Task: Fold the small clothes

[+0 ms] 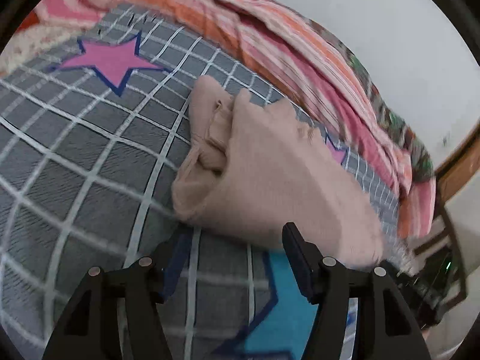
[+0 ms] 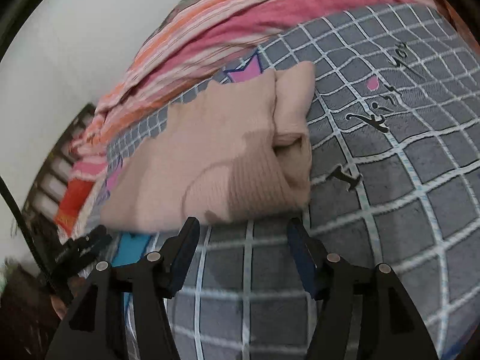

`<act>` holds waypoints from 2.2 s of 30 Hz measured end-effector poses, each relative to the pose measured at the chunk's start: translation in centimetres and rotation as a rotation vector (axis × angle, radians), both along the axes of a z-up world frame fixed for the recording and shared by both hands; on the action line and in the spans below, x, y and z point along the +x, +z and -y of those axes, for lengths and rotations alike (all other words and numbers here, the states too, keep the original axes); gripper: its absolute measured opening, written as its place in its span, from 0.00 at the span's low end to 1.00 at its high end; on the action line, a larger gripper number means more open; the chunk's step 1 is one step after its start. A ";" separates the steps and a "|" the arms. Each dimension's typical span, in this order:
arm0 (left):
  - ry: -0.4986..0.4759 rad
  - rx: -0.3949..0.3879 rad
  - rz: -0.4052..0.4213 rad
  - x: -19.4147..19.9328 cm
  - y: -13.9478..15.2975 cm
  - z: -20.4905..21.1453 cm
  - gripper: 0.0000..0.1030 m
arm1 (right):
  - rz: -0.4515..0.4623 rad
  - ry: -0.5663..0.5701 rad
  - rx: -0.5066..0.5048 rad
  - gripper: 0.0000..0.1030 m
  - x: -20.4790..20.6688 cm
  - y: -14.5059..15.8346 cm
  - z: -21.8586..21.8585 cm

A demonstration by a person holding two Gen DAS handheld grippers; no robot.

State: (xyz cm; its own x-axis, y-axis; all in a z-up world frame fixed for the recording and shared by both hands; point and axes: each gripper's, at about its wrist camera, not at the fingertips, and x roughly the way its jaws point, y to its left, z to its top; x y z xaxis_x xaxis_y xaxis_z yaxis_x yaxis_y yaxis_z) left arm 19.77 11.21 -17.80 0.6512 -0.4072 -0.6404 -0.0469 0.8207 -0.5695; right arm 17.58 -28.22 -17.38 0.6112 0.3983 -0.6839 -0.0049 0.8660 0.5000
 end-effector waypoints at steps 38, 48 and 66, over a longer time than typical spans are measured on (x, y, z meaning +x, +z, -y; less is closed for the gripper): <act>0.000 0.197 0.061 -10.9 4.3 0.0 0.43 | 0.072 -0.039 -0.235 0.35 -10.0 3.8 2.6; -0.098 0.303 0.142 -2.8 7.7 3.6 0.52 | 0.146 -0.016 -0.329 0.42 -2.9 6.4 1.5; -0.015 0.332 0.067 5.1 3.8 3.0 0.07 | 0.081 0.069 -0.352 0.05 7.6 2.7 -0.6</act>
State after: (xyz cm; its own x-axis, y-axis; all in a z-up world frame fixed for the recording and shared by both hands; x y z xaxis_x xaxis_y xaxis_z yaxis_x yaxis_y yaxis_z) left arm 24.86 8.20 -13.95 0.6915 -0.1937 -0.6959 -0.0046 0.9622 -0.2724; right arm 25.18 -27.61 -14.71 0.6488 0.1896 -0.7370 -0.0971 0.9812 0.1669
